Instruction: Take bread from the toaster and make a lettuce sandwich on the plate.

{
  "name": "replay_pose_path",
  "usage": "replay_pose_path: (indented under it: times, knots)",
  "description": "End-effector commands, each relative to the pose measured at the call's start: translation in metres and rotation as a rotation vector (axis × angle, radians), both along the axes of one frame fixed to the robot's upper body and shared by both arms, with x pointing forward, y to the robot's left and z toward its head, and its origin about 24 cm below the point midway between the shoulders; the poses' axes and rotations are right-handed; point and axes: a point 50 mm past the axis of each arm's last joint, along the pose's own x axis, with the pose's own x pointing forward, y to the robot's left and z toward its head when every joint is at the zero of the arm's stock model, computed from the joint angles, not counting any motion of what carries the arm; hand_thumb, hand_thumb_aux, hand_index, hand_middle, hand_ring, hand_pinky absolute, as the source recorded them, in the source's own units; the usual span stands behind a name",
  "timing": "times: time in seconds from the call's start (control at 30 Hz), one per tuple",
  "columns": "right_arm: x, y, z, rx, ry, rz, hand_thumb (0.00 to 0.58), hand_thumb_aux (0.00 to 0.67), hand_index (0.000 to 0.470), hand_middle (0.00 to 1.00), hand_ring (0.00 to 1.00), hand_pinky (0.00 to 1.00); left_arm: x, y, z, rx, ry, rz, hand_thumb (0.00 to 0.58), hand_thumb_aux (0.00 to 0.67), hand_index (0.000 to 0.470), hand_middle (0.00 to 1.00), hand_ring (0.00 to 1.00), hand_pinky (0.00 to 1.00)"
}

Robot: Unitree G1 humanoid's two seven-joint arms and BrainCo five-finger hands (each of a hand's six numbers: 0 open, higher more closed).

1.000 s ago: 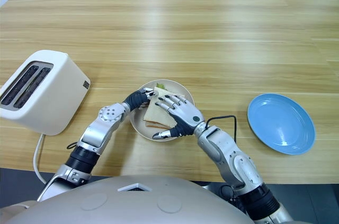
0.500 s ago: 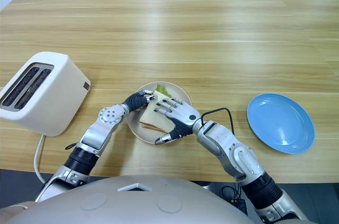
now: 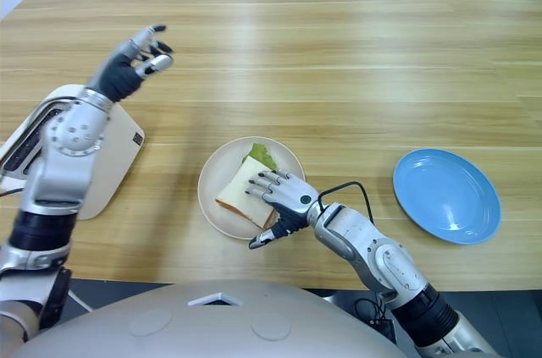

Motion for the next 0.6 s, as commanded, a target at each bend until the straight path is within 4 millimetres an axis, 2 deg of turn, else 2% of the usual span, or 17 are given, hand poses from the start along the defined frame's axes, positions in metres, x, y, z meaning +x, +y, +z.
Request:
replay_pose_path:
  times: [0.03,0.13,0.23,0.33,0.47,0.53,0.6]
  knots:
    - [0.005,-0.010,0.008,0.115,0.001,-0.090,0.000,0.000,0.000,0.00,0.00,0.00,-0.013,0.003,-0.017,-0.027,0.117,-0.050,0.000,0.000,0.000,0.00,0.00,0.00]
    - [0.015,-0.023,0.050,0.345,-0.119,-0.185,0.000,0.000,0.000,0.00,0.00,0.00,-0.028,0.006,-0.032,-0.092,0.202,-0.081,0.000,0.000,0.000,0.00,0.00,0.00]
    - [0.017,-0.048,0.091,0.540,-0.214,-0.288,0.000,0.000,0.000,0.00,0.00,0.00,-0.039,0.013,-0.040,-0.188,0.267,-0.103,0.000,0.000,0.000,0.00,0.00,0.00]
    - [0.013,-0.067,0.116,0.651,-0.238,-0.339,0.000,0.000,0.000,0.00,0.00,0.00,-0.047,0.020,-0.038,-0.248,0.284,-0.124,0.000,0.000,0.000,0.00,0.00,0.00]
    - [0.003,-0.078,0.132,0.736,-0.188,-0.354,0.000,0.000,0.000,0.00,0.00,0.00,-0.054,0.023,-0.036,-0.260,0.323,-0.180,0.000,0.000,0.000,0.00,0.00,0.00]
    - [-0.003,-0.078,0.132,0.752,-0.127,-0.352,0.000,0.000,0.000,0.00,0.00,0.00,-0.057,0.023,-0.038,-0.230,0.357,-0.217,0.000,0.000,0.000,0.00,0.00,0.00]
    - [-0.011,-0.075,0.123,0.711,-0.010,-0.346,0.000,0.000,0.000,0.00,0.00,0.00,-0.063,0.023,-0.046,-0.168,0.434,-0.267,0.000,0.000,0.000,0.00,0.00,0.00]
